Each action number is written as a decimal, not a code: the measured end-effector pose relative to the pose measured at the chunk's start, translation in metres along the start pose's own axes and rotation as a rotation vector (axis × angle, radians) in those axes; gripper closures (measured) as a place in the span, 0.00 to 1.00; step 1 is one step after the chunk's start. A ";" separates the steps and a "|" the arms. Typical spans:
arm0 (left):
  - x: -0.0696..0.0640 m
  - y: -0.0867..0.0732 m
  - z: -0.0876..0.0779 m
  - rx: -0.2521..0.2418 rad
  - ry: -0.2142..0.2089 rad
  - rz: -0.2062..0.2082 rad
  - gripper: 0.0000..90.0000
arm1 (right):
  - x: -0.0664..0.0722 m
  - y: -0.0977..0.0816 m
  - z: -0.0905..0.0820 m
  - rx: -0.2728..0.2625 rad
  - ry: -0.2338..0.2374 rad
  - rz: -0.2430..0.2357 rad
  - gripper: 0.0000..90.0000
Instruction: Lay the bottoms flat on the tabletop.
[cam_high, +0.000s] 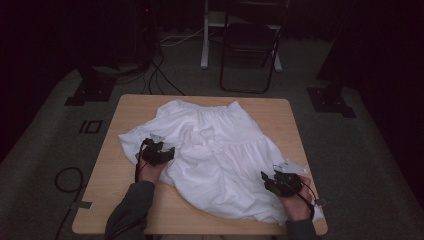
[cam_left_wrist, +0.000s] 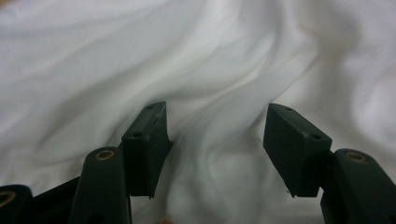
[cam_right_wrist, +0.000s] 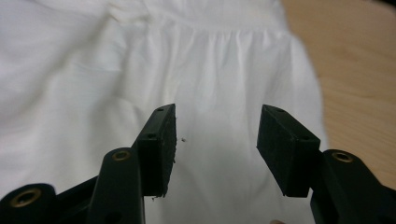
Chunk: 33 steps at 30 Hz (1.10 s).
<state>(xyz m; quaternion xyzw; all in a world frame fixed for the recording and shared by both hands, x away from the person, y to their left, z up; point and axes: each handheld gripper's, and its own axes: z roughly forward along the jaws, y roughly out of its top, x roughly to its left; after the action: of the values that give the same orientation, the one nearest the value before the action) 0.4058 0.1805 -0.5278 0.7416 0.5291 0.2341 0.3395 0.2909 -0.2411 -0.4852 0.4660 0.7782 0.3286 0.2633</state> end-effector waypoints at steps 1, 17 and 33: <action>-0.003 0.007 -0.005 -0.019 -0.014 0.014 0.44 | -0.002 -0.003 0.022 0.046 -0.011 0.005 0.52; -0.065 0.049 0.021 0.010 -0.106 0.111 0.32 | -0.014 -0.026 0.058 0.094 0.004 0.082 0.46; -0.048 0.032 0.018 0.102 -0.058 0.097 0.94 | -0.018 -0.031 0.059 0.062 0.025 0.118 0.44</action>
<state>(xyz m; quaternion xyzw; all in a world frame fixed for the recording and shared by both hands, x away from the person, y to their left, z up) 0.4224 0.1241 -0.5152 0.7892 0.4938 0.2015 0.3045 0.3238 -0.2520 -0.5452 0.5148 0.7625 0.3249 0.2190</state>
